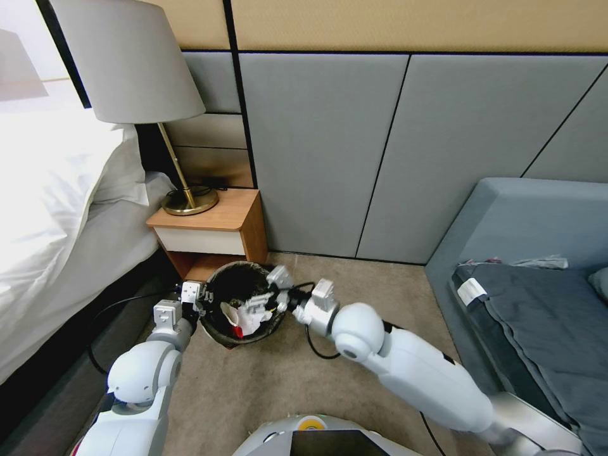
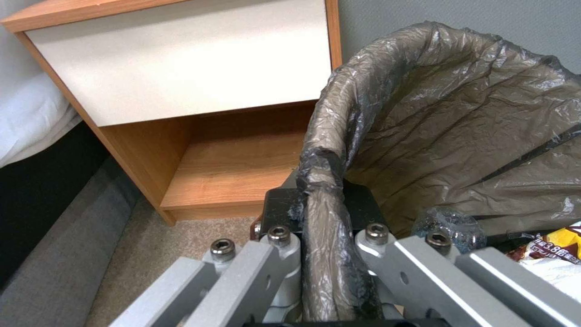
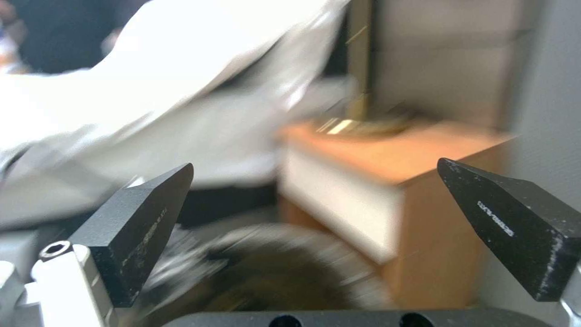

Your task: Pick up the trash bin, then pick up the garbage from the floor and place it into the trash bin.

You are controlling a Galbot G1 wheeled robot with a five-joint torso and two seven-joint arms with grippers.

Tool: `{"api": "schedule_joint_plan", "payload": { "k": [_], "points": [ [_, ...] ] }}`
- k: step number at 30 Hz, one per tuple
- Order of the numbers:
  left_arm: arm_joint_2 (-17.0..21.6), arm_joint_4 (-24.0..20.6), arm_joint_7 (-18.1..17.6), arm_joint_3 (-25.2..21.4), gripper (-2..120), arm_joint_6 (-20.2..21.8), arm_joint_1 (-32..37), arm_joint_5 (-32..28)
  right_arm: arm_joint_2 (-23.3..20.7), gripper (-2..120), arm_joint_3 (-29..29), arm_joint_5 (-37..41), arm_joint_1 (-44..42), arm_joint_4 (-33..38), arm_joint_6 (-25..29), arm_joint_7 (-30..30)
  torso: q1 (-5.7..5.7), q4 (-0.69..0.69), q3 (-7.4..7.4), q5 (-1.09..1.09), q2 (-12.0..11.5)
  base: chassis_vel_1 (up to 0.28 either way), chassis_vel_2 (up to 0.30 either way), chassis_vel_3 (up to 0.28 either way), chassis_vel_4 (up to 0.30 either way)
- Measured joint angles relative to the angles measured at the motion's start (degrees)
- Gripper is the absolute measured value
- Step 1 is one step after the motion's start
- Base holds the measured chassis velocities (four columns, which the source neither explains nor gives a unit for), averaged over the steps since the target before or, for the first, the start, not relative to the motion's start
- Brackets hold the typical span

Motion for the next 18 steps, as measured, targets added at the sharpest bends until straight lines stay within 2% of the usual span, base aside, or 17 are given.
{"api": "schedule_joint_plan", "payload": {
  "k": [5, 7, 8, 11, 12, 15, 16, 18],
  "points": [
    [-0.38, 0.0, 0.02, -0.09, 4, -0.05, 0.07, 0.28, -1.06, 100, 3.23, -0.09, -3.22, 0.83, 3.49, 1.89, 0.0, -0.01, 0.0, 0.0, 0.0, 0.0, 0.0, 0.0, 0.0],
    [-0.87, -0.28, 0.03, -0.38, 4, -0.11, 0.6, 0.66, -1.62, 100, 6.86, -1.72, -6.71, 1.08, 6.06, 3.92, 0.0, -0.01, 0.0, 0.0, 0.0, 0.0, 0.0, 0.0, 0.0],
    [-0.87, -0.28, 0.03, -0.38, 4, -0.11, 0.6, 0.66, -1.62, 100, 6.86, -1.72, -6.71, 1.08, 6.06, 3.92, 0.0, -0.01, 0.0, 0.0, 0.0, 0.0, 0.0, 0.0, 0.0],
    [-1.2, -0.99, 0.03, -1.14, 4, -0.14, 1.37, 0.87, -1.6, 100, 12.77, -5.14, -11.58, 0.66, 7.98, 5.11, 0.0, 0.02, 0.0, 0.01, 0.0, 0.0, 0.0, 0.0, 0.0],
    [-1.2, -0.99, 0.03, -1.14, 4, -0.14, 1.37, 0.87, -1.6, 100, 12.77, -5.14, -11.58, 0.66, 7.98, 5.11, 0.0, 0.02, 0.0, 0.01, 0.0, 0.0, 0.0, 0.0, 0.0],
    [-1.17, -1.0, 0.0, -1.26, 4, -0.14, 1.44, 0.84, -1.56, 100, 21.32, -10.32, -19.18, -0.2, 10.41, 5.26, 0.0, 0.0, 0.0, 0.0, 0.0, 0.0, 0.0, 0.0, 0.0],
    [-1.17, -1.0, 0.0, -1.26, 4, -0.14, 1.44, 0.84, -1.56, 100, 21.32, -10.32, -19.18, -0.2, 10.41, 5.26, 0.0, 0.0, 0.0, 0.0, 0.0, 0.0, 0.0, 0.0, 0.0],
    [-1.25, -0.86, 0.0, -1.26, 4, -0.14, 1.63, 0.82, -0.64, 100, 26.8, -14.24, -25.02, -0.99, 12.15, 5.08, 0.0, -0.01, 0.0, 0.01, 0.0, 0.0, 0.0, 0.0, 0.0]
  ]
}}
